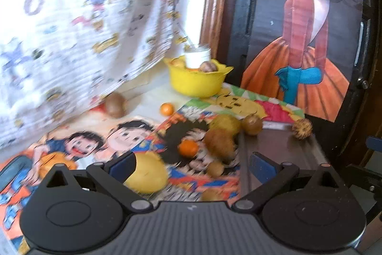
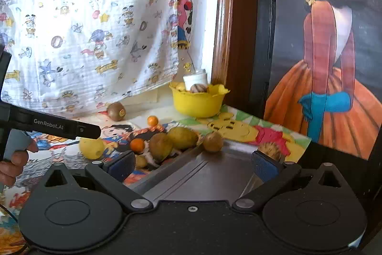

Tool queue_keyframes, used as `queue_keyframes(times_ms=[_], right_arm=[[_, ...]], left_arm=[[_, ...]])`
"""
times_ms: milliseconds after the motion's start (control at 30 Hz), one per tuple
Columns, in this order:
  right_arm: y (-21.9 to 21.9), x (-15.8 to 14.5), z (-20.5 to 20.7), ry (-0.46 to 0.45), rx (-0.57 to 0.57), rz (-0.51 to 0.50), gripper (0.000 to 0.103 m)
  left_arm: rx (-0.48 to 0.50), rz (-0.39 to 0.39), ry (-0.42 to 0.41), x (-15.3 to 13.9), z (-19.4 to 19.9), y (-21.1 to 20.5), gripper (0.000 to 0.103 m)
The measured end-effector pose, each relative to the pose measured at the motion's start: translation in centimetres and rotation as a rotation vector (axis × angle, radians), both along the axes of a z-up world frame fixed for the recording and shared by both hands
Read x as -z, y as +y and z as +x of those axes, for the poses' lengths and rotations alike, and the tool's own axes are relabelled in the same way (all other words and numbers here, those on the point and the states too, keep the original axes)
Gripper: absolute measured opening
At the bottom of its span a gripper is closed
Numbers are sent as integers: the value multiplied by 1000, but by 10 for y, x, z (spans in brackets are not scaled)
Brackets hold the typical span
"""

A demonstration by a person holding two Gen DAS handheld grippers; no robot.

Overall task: Organize fruits
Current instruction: 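Withdraw both tools from the tray toward the remaining fruits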

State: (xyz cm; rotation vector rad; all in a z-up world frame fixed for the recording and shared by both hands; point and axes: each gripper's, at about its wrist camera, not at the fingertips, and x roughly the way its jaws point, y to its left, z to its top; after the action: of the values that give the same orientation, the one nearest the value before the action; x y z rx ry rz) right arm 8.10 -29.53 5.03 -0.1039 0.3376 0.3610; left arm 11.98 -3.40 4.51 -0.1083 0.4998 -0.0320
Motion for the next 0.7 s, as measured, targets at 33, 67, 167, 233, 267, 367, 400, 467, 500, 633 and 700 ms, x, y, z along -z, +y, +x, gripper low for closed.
queue_keyframes(times_ms=[33,67,167,233,267,367,400,467,500,633,700], right_arm=[[3,2,-3,13,2,6,102],[6,4,-7,27,4,11,102],[16,9,-16,57,1,16,102],[24,12,-21,79,-1,15,102],[28,14,-24,89,-5,15,102],[40,18,-30,118,-19,9,102],[43,19,-31,128,-21,6,102],[51,23,-33,150,-29,-4,102],[54,24,-34,163,-32,-12,102],[65,31,-39,212,-35,-41,102],[69,35,-41,236,-41,-49,102]], left_arm=[[-7,1,9,3,-5,5,103],[-15,4,22,5,-9,8,103],[-55,26,81,13,-17,17,103],[-68,14,94,19,-27,25,103],[-75,7,104,21,-30,29,103],[-94,-7,125,27,-39,40,103],[-98,-10,131,29,-41,44,103],[-104,-10,142,31,-45,49,103],[-107,-7,144,32,-47,52,102],[-128,14,152,34,-54,59,102],[-135,19,147,34,-58,61,103]])
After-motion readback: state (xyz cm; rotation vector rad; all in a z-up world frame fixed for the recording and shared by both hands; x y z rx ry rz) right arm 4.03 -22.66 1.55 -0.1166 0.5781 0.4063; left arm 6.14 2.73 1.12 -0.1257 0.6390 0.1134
